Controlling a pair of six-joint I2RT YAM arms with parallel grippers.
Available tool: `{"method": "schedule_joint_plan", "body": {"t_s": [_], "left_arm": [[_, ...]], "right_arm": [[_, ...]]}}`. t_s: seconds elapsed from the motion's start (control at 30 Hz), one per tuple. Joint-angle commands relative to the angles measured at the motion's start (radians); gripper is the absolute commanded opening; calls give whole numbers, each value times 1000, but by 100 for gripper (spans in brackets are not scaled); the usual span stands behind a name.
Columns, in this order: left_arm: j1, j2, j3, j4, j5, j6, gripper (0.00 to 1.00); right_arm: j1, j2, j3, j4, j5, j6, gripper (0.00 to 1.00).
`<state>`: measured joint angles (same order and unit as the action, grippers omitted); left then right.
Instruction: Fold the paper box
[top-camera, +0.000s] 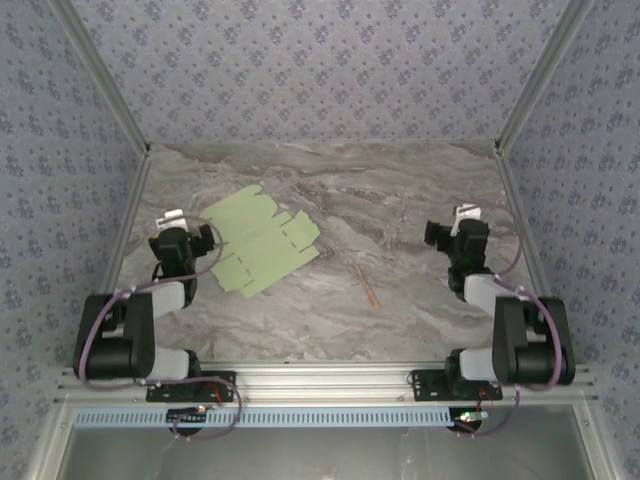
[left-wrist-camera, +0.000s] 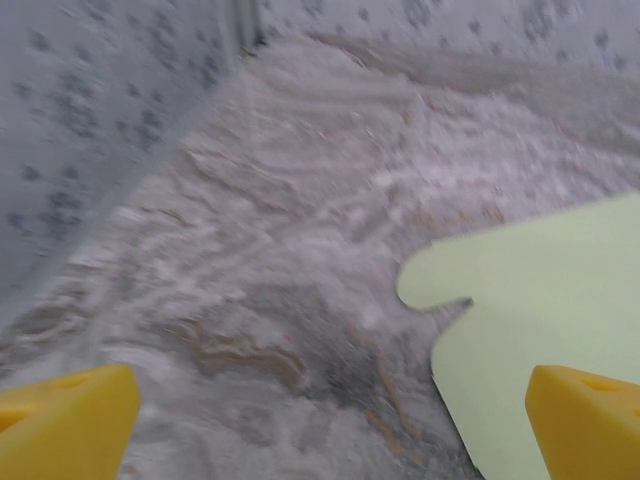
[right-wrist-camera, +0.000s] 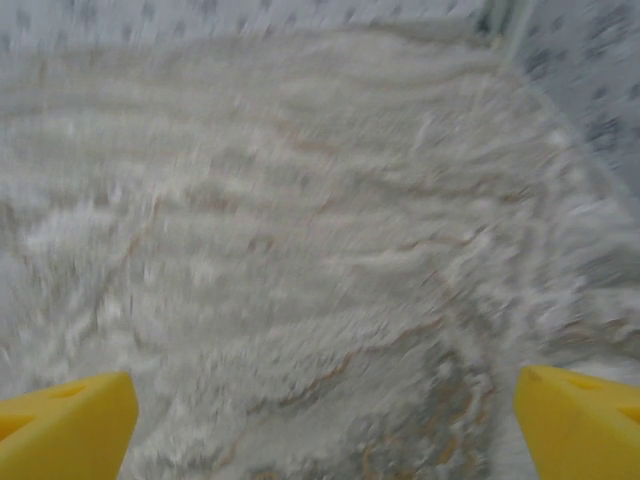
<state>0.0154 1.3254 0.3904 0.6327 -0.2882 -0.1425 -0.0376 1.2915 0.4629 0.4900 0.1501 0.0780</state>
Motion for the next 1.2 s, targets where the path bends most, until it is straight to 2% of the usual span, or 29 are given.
{"method": "schedule_joint_plan", "body": {"t_s": [0.0,0.07,0.13,0.2,0.23,0.3,0.4,0.47,0.5,0.57,0.67,0.73,0.87,1.17], "left_arm": [[20,-134,94,-267,-95,-169,99],[24,-179,152,-442,-65,-294,99],[20,-203,213,-584,57,-383,99],[-7,-215,228,-615,224,-452,99],[-36,-217,232,-624,259,-479,99],[-153,-218,254,-659,280,-477,99],[-338,-172,346,-801,221,-376,99],[-386,-127,391,-892,172,-362,99],[-381,-111,394,-914,173,-374,99],[-341,-115,360,-912,195,-410,99],[-186,-170,255,-840,364,-505,97],[-94,-204,200,-812,463,-545,97],[-77,-219,193,-887,425,-520,96],[-69,-172,188,-933,377,-491,96]], "right_arm": [[-35,-135,96,-292,90,176,99],[-43,-188,173,-473,87,233,99],[-27,-225,233,-582,-14,208,99],[46,-258,278,-652,-79,193,99],[105,-262,299,-681,-85,174,99],[316,-233,366,-766,-17,114,99],[576,-113,470,-881,16,57,99],[674,-19,530,-934,3,65,99],[702,24,557,-937,-37,74,99],[736,103,591,-905,-109,93,97],[754,211,648,-852,-138,128,94],[732,270,671,-811,-187,151,93],[676,405,706,-692,-348,248,86],[651,681,897,-623,-388,298,71]]}}
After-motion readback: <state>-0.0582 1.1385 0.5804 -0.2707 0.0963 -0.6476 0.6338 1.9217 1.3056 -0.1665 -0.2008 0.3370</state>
